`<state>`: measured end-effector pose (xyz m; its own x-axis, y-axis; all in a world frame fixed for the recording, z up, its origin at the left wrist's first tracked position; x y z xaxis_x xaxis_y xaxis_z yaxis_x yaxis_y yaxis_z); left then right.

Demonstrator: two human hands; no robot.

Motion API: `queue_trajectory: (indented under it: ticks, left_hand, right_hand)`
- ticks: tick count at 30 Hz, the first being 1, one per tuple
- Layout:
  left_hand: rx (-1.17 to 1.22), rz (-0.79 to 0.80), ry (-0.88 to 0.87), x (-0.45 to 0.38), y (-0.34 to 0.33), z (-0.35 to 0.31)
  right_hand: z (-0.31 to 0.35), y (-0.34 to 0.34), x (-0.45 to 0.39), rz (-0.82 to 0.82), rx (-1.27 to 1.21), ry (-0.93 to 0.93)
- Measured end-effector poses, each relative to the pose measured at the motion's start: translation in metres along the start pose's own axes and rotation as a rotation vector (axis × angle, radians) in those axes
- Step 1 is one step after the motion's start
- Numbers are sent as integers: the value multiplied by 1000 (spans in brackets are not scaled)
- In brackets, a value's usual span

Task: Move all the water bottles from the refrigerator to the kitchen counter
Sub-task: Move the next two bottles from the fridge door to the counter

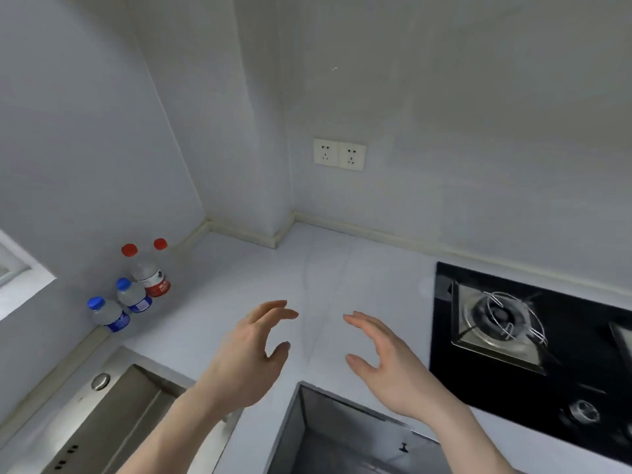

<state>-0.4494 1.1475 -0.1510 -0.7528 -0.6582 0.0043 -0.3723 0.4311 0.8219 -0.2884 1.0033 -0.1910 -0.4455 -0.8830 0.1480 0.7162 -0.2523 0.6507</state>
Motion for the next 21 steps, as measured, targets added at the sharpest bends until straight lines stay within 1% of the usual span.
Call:
queue_trajectory:
  ticks: [2, 6, 10, 12, 13, 18, 21]
  left_hand:
    - [11, 34, -77, -4, -23, -43]
    - [74, 109, -172, 4, -70, -116]
    - [104, 212, -266, 36, -126, -195]
    - [108, 284, -331, 56, -158, -235]
    - [121, 294, -353, 62, -165, -246]
    - [139, 408, -529, 104, -232, -336]
    - [152, 494, -715, 142, -277, -413]
  right_hand:
    - [-26, 31, 33, -87, -12, -50]
    - [-72, 79, 103, -209, -36, -128]
    - [-127, 124, 191, -313, -64, -233]
    - [-156, 144, 245, -400, -94, -296]
    - [-163, 151, 259, -428, -97, -305]
    - [-210, 190, 382, -597, -131, -425]
    - [-238, 213, 475, -765, -141, -531]
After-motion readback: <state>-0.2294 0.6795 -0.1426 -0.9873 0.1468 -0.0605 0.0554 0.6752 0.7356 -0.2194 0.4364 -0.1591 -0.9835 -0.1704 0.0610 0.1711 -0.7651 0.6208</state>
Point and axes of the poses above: each hand's wrist, its own x-axis away from the middle knuckle, its own y-axis out of the back of the hand, z = x × y, the point moved 10 cm from there along -x, towards the middle knuckle, and after that the axes turned 4 degrees about -z, right-handed, at the moved point
